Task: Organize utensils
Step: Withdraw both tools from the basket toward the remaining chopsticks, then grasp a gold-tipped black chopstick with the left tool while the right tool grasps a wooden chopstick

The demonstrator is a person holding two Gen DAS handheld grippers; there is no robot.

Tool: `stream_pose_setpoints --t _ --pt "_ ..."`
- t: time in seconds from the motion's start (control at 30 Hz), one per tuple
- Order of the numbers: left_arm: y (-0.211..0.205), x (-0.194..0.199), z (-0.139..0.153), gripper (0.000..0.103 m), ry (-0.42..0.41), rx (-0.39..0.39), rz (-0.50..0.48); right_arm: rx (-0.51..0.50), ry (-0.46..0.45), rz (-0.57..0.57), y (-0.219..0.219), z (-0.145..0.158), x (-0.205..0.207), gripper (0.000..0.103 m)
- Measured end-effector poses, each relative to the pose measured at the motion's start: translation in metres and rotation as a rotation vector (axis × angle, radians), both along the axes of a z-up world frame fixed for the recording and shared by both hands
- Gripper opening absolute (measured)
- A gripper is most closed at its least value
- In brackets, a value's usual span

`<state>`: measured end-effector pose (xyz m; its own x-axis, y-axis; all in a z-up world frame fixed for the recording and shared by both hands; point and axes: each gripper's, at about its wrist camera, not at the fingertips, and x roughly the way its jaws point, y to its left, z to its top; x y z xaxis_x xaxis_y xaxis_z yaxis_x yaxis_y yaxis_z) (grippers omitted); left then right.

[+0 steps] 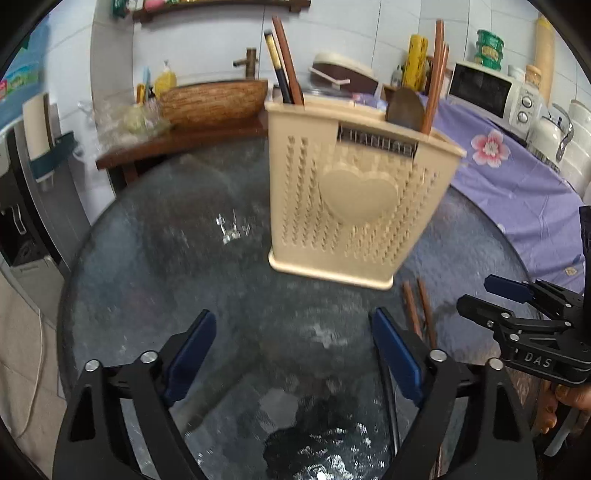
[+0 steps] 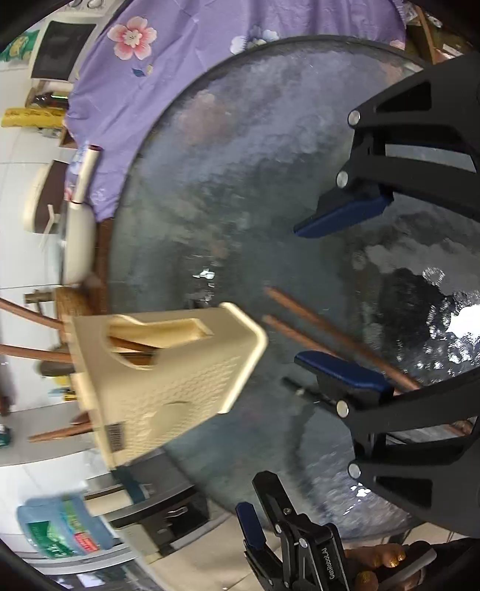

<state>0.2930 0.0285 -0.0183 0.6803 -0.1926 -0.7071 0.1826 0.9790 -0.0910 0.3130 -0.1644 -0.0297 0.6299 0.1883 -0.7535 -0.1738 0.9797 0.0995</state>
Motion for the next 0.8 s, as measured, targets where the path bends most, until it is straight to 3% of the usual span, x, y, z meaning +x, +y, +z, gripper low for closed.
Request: stream_pose_setpoints --t 0.23,0.4,0.57,0.8 --pt "-0.007 0.001 -0.020 0.072 0.060 0.006 -0.026 -0.017 0.080 0.012 0.015 -0.021 0.006 0.045" --pt "-0.016 0.003 -0.024 0.068 0.076 0.011 -0.049 -0.024 0.107 0.002 0.020 -0.026 0.014 0.043" --pt "-0.032 0.006 -0.028 0.058 0.096 0.031 -0.098 -0.041 0.125 0.004 0.027 -0.028 0.024 0.033" --pt "-0.050 0.012 -0.033 0.047 0.140 0.025 -0.167 -0.057 0.139 0.006 0.031 -0.026 0.041 0.031"
